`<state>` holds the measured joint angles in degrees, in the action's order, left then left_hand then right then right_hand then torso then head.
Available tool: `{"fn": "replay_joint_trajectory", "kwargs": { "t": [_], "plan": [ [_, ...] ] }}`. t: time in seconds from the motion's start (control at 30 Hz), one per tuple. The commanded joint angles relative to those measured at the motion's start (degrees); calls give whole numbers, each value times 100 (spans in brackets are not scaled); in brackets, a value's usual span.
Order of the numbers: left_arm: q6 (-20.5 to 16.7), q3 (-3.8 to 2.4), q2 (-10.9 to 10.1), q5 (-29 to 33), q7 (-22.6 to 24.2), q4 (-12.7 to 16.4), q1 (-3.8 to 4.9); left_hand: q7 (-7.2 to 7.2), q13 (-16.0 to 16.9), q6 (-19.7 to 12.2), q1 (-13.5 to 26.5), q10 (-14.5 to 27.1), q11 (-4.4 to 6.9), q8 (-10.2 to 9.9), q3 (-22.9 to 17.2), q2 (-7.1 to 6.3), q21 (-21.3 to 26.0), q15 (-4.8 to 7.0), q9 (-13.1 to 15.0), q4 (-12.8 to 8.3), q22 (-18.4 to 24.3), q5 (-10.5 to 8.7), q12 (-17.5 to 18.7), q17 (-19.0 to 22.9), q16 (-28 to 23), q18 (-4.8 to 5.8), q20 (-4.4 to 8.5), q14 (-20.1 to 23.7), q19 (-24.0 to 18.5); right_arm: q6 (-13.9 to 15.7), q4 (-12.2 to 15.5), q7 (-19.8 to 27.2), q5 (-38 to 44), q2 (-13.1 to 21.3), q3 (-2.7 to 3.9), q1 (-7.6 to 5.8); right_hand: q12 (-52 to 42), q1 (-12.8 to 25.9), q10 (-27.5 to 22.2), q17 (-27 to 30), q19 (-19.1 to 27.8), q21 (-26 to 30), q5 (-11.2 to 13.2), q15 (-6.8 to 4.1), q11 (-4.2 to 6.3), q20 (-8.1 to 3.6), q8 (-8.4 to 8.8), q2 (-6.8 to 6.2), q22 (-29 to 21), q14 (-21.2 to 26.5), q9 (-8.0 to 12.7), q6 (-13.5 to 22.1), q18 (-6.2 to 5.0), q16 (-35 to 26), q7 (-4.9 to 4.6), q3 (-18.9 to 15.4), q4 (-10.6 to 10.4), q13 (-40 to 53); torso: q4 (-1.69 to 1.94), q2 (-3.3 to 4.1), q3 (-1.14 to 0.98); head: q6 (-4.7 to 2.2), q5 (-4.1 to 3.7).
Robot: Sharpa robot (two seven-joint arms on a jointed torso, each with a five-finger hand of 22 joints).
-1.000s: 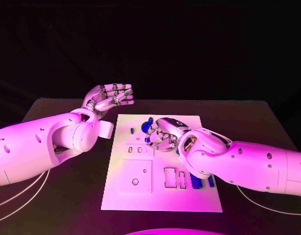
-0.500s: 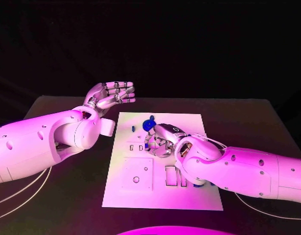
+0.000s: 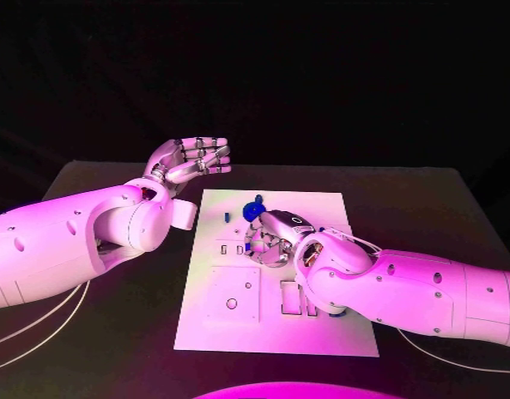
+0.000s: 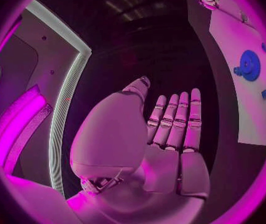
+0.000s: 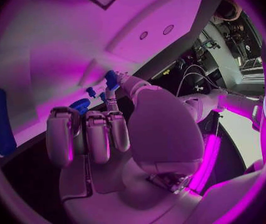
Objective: Assemble the parts on the task board
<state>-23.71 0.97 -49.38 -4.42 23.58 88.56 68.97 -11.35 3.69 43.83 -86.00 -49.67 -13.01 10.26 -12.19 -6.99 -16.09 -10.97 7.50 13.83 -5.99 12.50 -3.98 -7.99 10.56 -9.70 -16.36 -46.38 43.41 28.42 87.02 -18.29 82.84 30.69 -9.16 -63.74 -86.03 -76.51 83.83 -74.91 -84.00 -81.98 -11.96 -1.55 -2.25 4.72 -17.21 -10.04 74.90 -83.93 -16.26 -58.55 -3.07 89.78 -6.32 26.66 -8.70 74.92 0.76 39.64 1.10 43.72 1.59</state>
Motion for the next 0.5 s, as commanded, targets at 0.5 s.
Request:
{"fn": "replay_joint_trajectory", "kwargs": {
  "t": [0.5],
  "plan": [
    [110,-2,22,-13,20,-9,1,-352,-4,7,-41,38,11,-10,-14,-19,25,-17,-5,16,10,-35,30,-8,-31,-19,-13,11,-20,-5,-99,0,161,-64,-10,29,65,98,237,-1509,-124,36,-14,-28,26,-43,-11,-58,882,-607,-56,20,86,22,-20,20,-1,1047,-7,0,2,14,8]
  ]
}}
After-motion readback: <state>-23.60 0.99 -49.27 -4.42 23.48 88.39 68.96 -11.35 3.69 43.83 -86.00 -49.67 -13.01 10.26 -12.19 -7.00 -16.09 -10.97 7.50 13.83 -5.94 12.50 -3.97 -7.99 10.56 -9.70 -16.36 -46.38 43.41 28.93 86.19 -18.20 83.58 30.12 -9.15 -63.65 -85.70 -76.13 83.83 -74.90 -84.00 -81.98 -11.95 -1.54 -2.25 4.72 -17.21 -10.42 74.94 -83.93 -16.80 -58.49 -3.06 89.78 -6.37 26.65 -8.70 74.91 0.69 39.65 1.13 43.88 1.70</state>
